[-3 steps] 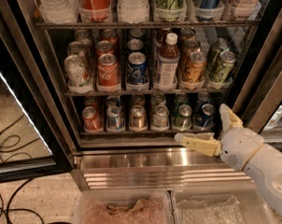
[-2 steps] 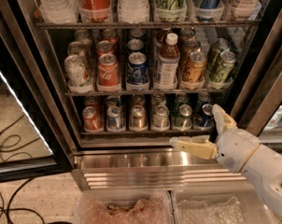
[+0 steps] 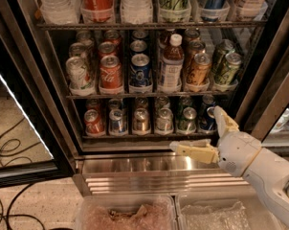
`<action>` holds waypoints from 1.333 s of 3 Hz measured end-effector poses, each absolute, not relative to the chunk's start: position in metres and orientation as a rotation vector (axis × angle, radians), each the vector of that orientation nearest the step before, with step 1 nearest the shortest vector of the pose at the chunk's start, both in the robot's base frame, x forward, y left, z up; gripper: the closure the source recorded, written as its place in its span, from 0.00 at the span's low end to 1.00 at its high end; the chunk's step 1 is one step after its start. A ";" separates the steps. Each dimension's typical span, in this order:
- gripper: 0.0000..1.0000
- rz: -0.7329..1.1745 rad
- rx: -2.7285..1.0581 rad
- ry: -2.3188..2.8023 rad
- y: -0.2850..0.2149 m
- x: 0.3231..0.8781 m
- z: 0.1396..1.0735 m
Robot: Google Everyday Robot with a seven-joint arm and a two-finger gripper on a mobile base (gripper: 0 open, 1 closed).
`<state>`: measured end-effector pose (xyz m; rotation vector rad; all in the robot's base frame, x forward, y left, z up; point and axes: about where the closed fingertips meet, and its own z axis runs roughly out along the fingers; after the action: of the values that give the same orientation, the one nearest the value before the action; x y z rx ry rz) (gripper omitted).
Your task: Pick blue plastic bottle from middle shelf of fridge
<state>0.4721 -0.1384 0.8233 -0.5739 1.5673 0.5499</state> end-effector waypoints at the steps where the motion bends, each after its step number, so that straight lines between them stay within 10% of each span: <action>1: 0.00 0.610 -0.624 1.509 -0.104 0.467 0.825; 4: 0.00 0.683 -0.638 1.395 -0.042 0.449 0.823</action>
Offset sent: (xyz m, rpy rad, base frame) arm -0.0113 0.1017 0.0141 0.0375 -0.1278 0.2241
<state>0.4495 -0.0421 0.8228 -0.6378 1.3953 0.6833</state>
